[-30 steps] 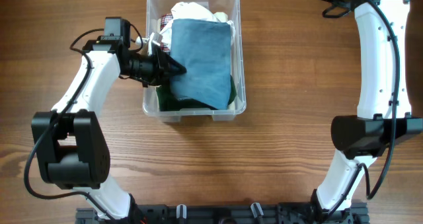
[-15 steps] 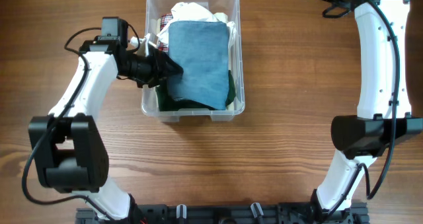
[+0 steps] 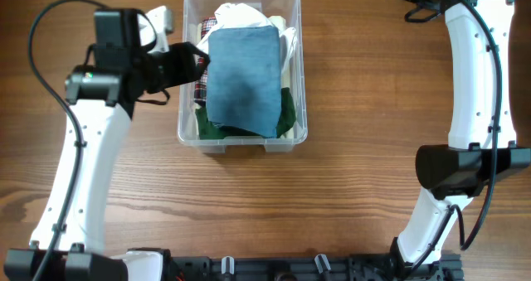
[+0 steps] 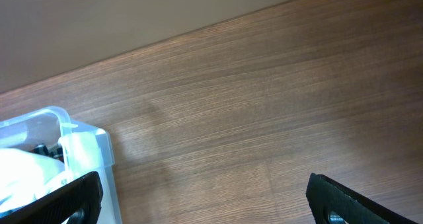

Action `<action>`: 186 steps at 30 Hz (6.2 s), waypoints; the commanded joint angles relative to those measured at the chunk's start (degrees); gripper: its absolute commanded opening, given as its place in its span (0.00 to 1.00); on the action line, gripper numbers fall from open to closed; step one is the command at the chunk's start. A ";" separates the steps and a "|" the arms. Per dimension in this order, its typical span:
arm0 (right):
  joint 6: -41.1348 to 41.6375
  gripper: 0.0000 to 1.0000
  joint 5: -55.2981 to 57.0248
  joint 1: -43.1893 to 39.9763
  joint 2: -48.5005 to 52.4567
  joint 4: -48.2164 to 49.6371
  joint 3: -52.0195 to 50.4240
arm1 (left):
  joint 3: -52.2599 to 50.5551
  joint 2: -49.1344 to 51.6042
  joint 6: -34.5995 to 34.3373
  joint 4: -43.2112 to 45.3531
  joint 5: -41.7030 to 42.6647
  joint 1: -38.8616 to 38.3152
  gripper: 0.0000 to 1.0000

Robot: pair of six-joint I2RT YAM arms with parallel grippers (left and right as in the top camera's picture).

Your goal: Pack container

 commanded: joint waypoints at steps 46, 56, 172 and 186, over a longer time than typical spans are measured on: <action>0.72 1.00 0.55 0.39 0.57 0.02 -0.13 | 0.61 10.40 1.57 6.82 -31.39 -21.24 0.64; 0.72 1.00 0.55 0.39 0.57 0.02 -0.13 | 0.61 -8.22 1.57 2.64 -31.36 -21.24 1.00; 0.70 1.00 0.55 0.39 -0.17 0.00 -0.13 | -79.34 -84.78 1.40 40.46 -18.03 3.91 1.00; -3.52 1.00 2.08 2.19 -26.47 10.60 -20.65 | -79.34 -84.78 1.40 40.46 -18.03 3.91 1.00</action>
